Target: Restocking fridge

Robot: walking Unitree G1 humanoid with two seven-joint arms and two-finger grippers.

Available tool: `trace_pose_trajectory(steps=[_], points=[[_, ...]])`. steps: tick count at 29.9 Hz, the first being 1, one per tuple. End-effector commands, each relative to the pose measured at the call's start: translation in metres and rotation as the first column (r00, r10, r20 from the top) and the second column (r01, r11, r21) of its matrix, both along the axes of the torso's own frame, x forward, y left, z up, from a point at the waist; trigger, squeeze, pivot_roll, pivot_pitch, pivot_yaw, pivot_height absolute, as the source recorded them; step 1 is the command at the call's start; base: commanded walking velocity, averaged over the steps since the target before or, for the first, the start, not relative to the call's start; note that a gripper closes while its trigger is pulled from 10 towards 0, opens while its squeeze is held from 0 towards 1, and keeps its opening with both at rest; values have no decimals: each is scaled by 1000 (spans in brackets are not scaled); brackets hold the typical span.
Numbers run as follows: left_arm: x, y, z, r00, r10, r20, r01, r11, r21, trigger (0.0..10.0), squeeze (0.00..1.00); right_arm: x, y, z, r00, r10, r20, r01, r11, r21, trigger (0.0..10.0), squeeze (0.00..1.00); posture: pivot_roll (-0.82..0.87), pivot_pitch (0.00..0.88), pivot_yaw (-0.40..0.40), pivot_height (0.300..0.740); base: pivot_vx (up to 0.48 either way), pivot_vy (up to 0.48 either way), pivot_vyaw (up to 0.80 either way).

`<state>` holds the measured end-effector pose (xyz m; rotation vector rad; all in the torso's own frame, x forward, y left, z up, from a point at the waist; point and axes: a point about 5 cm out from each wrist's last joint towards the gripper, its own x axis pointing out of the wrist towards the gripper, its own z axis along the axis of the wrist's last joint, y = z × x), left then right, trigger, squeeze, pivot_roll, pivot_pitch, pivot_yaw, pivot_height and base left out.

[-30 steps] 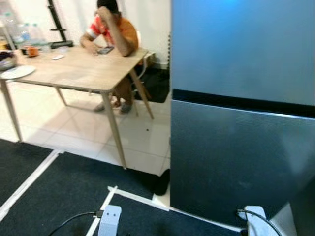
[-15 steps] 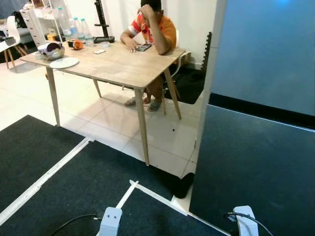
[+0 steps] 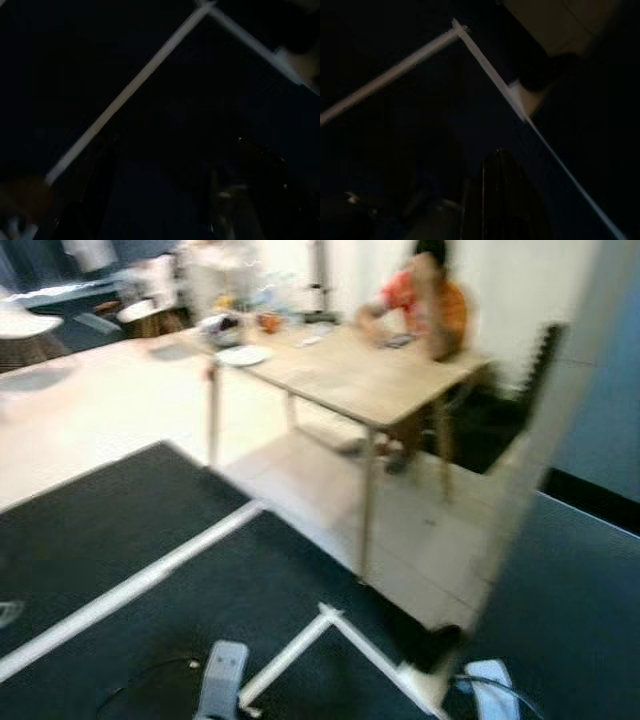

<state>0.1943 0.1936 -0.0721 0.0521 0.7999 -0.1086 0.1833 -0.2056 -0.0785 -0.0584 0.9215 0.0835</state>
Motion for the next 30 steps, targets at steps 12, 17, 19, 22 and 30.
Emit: trace_pose_trajectory(steps=[12,17,19,22,30], points=[[12,-11,5,999,-42,26,43,999,-7,10000,0,7,2,5,998,-11,55,8,999,52,10000,0,-5,33,16,740,0,0,800],[15,-14,7,998,-54,33,55,998,-24,10000,0,9,2,6,998,-13,62,10,998,54,10000,0,-5,34,16,740,0,0,800],[17,-15,8,996,-72,46,73,997,-20,10000,0,11,2,7,997,-24,67,20,998,57,10000,0,-7,36,18,740,0,0,800],[20,-16,10,996,-69,60,71,997,-22,10000,0,13,2,8,994,-71,78,65,995,72,10000,0,-7,38,18,740,0,0,800],[23,-17,12,995,-70,73,73,996,-44,10000,0,18,-7,11,964,-251,91,241,964,111,10000,0,-8,41,19,740,0,0,200]])
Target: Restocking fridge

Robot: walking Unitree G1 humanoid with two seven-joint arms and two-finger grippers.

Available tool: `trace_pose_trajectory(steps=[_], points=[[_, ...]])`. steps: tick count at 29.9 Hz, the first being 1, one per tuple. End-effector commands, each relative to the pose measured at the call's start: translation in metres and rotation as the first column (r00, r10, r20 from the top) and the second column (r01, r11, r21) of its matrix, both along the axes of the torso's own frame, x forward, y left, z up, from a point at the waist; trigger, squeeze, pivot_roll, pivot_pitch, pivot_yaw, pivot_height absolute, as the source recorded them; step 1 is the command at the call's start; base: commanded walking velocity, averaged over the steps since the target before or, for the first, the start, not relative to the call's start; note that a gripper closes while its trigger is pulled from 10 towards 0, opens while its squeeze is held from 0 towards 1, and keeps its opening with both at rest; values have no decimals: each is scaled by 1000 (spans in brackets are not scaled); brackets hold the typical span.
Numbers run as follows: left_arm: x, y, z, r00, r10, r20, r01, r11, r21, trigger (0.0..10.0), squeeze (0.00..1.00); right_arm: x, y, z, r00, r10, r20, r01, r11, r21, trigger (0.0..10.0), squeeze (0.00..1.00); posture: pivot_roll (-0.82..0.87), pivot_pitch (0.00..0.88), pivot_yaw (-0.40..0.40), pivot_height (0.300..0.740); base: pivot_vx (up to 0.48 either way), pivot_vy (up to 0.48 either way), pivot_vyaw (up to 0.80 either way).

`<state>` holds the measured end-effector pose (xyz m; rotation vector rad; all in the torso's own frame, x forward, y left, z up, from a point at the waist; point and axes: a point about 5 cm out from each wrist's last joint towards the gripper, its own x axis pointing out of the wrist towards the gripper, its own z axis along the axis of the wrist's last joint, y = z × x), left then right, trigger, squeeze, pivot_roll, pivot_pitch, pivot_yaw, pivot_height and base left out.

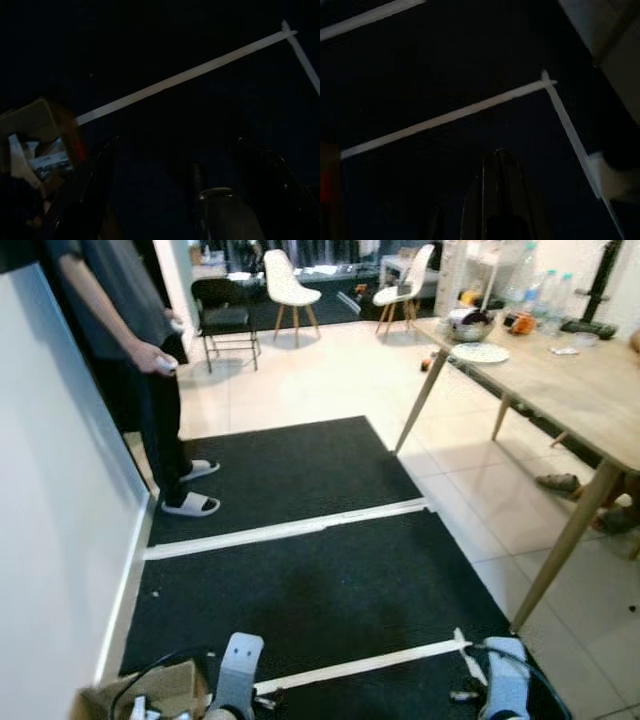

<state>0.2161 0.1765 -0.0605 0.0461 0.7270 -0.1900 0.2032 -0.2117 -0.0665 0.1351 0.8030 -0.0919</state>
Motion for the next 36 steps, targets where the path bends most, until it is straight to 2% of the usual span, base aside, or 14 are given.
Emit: trace_pose_trajectory(steps=[1,5,36], points=[[1,0,1,1000,0,3,0,1000,-7,10000,0,-2,-1,-1,1000,-14,-10,14,1000,3,10000,0,-8,41,19,740,0,0,0],[3,-1,2,1000,-6,15,6,1000,-13,10000,0,-1,1,-1,1000,-6,-9,6,1000,2,10000,0,-11,43,21,740,0,0,0],[12,-1,9,999,-16,48,16,1000,-16,10000,0,4,4,1,1000,-19,18,19,1000,8,10000,0,-11,46,19,740,301,0,0]])
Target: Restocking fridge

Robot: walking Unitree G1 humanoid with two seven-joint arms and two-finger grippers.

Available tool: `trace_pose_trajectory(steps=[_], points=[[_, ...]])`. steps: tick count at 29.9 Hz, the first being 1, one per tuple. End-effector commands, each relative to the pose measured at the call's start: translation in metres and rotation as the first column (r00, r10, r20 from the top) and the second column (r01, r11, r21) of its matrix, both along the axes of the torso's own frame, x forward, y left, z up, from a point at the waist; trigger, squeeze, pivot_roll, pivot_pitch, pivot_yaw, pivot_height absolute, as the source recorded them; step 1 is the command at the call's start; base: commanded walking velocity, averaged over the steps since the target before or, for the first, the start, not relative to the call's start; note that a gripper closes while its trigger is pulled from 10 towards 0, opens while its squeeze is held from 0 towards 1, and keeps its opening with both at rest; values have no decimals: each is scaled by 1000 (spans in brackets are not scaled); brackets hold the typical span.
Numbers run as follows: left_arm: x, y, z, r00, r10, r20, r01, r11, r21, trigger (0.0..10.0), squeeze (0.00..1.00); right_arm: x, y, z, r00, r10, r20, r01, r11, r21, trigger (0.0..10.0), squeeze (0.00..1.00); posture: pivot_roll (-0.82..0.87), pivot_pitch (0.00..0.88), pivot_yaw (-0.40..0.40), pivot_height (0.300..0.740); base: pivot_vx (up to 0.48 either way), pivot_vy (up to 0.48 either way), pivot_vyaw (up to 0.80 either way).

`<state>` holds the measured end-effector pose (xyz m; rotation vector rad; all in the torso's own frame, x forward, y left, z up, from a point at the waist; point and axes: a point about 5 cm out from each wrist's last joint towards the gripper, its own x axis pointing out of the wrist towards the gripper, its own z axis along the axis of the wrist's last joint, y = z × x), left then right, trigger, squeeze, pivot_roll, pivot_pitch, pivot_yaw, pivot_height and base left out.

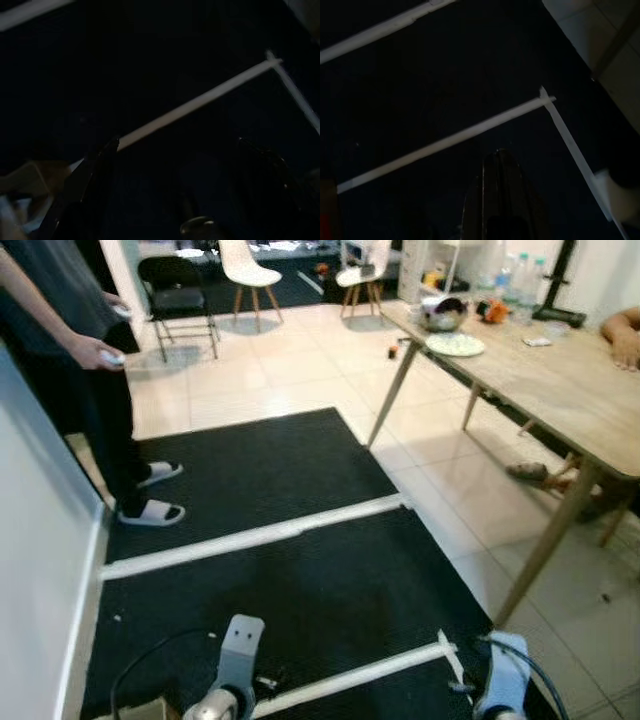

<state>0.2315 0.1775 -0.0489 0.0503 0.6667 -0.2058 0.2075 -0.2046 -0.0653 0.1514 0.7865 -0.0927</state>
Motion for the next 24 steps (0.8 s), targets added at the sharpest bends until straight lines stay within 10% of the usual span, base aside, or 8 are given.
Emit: trace_pose_trajectory(steps=[1,24], points=[[-3,-2,-2,1000,0,-12,0,1000,-8,10000,0,0,-3,0,1000,-10,2,10,1000,-6,10000,0,-11,46,19,740,307,0,0],[-3,-2,-3,1000,1,-19,-1,1000,-7,10000,0,3,0,2,1000,6,13,-6,1000,-1,10000,0,-10,47,17,740,307,0,0]])
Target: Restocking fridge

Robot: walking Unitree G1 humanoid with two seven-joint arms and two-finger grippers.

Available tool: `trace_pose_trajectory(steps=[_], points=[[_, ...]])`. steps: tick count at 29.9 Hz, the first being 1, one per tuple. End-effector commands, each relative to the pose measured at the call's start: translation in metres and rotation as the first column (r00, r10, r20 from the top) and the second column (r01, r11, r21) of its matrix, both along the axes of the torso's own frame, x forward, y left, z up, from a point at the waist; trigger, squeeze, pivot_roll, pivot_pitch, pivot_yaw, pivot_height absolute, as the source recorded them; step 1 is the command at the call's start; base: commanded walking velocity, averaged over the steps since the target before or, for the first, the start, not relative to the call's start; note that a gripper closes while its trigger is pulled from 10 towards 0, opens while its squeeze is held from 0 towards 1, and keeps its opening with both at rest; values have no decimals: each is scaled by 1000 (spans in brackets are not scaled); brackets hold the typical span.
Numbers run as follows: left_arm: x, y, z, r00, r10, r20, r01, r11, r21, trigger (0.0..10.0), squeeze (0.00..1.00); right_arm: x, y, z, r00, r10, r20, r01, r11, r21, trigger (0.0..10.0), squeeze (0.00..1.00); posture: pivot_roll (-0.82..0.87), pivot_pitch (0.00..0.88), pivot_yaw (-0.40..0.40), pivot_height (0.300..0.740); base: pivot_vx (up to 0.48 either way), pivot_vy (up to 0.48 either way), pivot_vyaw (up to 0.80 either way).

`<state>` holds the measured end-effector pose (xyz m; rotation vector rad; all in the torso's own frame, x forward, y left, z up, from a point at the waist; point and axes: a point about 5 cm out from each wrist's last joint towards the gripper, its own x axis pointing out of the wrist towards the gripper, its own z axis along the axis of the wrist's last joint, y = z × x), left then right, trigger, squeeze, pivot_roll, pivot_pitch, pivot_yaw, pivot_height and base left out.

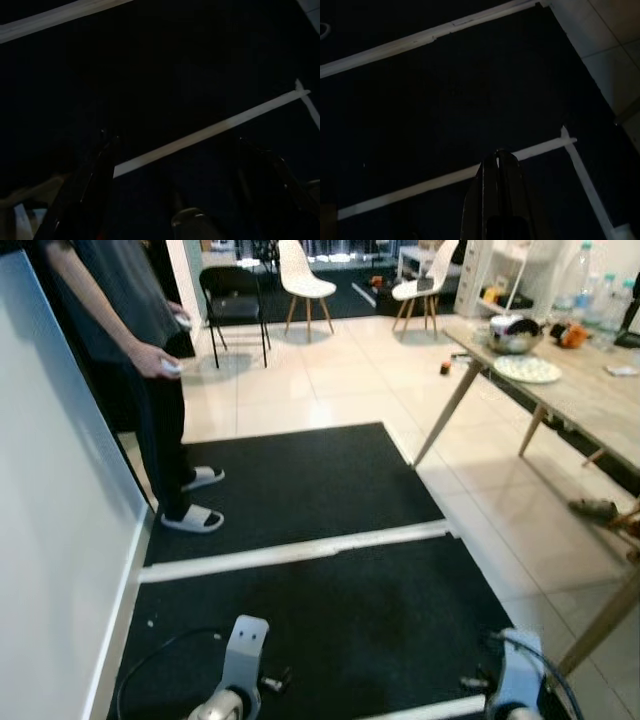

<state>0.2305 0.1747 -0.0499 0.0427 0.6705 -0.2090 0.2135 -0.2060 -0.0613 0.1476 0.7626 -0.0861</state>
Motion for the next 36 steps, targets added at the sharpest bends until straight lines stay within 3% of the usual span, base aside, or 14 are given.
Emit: trace_pose_trajectory(steps=[1,6,21,36], points=[[-2,1,-2,1000,2,-14,-2,1000,1,10000,0,-3,1,-2,1000,0,-11,0,1000,1,10000,0,-10,47,17,740,307,0,0],[-1,1,-1,1000,4,-12,-4,1000,0,10000,0,-2,2,-2,1000,-1,-16,1,1000,11,10000,0,-10,48,14,740,314,0,-98],[-2,1,-2,1000,11,-16,-11,1000,0,10000,0,-1,2,-2,1000,5,-15,-5,1000,12,10000,0,-12,41,12,740,353,0,-800],[-2,2,-2,1000,12,-22,-12,1000,4,10000,0,-2,4,-3,1000,10,-24,-10,1000,9,10000,0,-10,41,12,740,355,0,0]])
